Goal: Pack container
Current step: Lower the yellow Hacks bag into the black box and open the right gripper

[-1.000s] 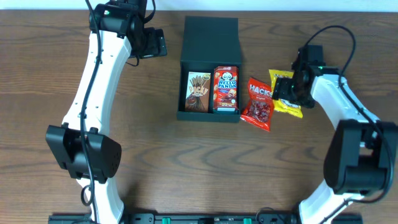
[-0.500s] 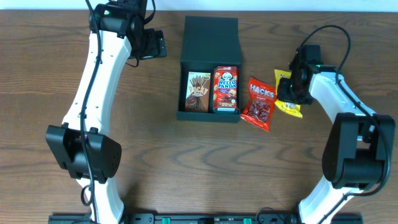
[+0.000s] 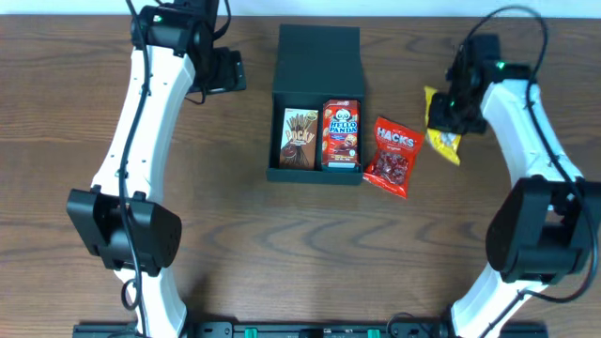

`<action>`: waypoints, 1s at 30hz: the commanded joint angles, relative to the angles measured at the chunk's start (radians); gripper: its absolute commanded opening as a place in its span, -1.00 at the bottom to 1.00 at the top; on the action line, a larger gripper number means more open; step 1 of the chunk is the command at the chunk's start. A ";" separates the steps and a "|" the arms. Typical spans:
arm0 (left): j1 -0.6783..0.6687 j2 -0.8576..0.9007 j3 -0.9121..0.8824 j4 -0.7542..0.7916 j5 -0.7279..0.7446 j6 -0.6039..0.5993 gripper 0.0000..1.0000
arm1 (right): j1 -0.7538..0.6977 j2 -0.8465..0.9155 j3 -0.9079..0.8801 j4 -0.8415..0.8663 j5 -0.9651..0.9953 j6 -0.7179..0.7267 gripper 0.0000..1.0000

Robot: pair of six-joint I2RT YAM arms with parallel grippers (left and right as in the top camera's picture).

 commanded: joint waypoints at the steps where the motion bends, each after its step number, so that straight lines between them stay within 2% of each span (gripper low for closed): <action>1: 0.053 -0.021 0.022 -0.036 -0.077 0.014 0.82 | 0.049 0.001 0.143 -0.049 -0.002 -0.034 -0.97; 5: 0.133 -0.021 0.022 -0.081 -0.092 0.038 0.82 | 0.172 0.001 0.280 -0.105 -0.001 -0.045 -0.97; 9: 0.217 -0.022 0.022 -0.113 -0.092 0.049 0.82 | 0.320 0.001 0.328 -0.113 0.005 -0.028 -0.97; 17: 0.326 -0.022 0.022 -0.149 -0.088 0.048 0.82 | 0.589 0.021 0.328 -0.137 0.183 0.188 -0.97; 23: 0.330 -0.022 0.022 -0.159 -0.073 0.048 0.82 | 0.681 0.096 0.328 -0.142 0.205 0.364 -0.97; 30: 0.330 -0.022 0.022 -0.160 -0.031 0.048 0.83 | 0.698 0.204 0.328 -0.093 0.128 0.379 -0.97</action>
